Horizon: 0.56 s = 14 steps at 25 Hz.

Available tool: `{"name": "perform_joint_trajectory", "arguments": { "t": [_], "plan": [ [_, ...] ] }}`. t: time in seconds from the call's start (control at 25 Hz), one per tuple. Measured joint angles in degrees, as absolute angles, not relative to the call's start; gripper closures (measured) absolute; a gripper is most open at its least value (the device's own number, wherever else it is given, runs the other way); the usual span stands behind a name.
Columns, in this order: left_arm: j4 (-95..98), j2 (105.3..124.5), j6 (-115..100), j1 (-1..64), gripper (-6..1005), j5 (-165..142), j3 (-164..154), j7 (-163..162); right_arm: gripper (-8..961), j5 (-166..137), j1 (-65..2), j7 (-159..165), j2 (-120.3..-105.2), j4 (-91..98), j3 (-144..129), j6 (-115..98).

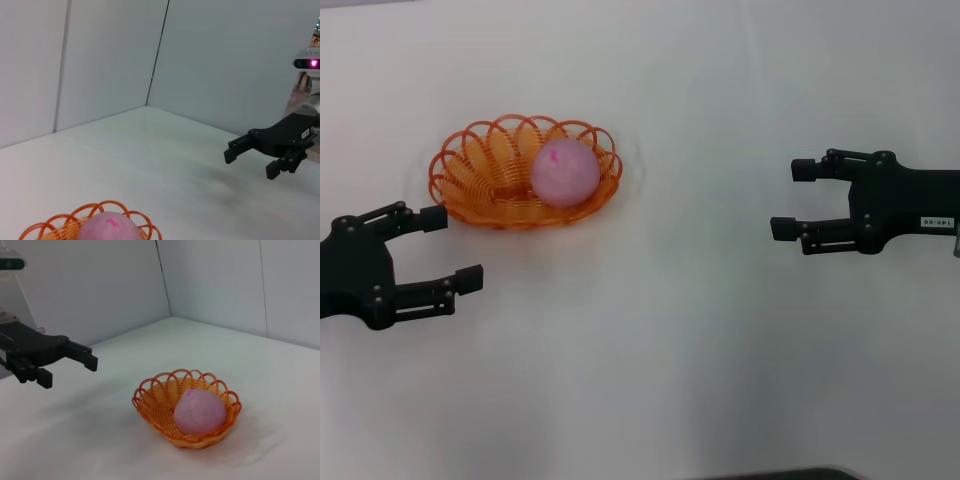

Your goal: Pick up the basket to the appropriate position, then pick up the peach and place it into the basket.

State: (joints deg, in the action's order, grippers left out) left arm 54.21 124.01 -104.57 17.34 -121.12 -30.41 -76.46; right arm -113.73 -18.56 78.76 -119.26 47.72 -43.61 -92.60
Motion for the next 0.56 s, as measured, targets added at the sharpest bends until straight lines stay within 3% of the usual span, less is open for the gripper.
{"name": "perform_joint_trajectory", "arguments": {
  "t": [0.56],
  "plan": [
    [54.41, 124.10, -104.59, 17.06, 113, -121.11, -30.33, -76.46, 37, -113.74, -18.67, 78.75, -119.35, 47.63, -43.57, -92.37]
  ]
}}
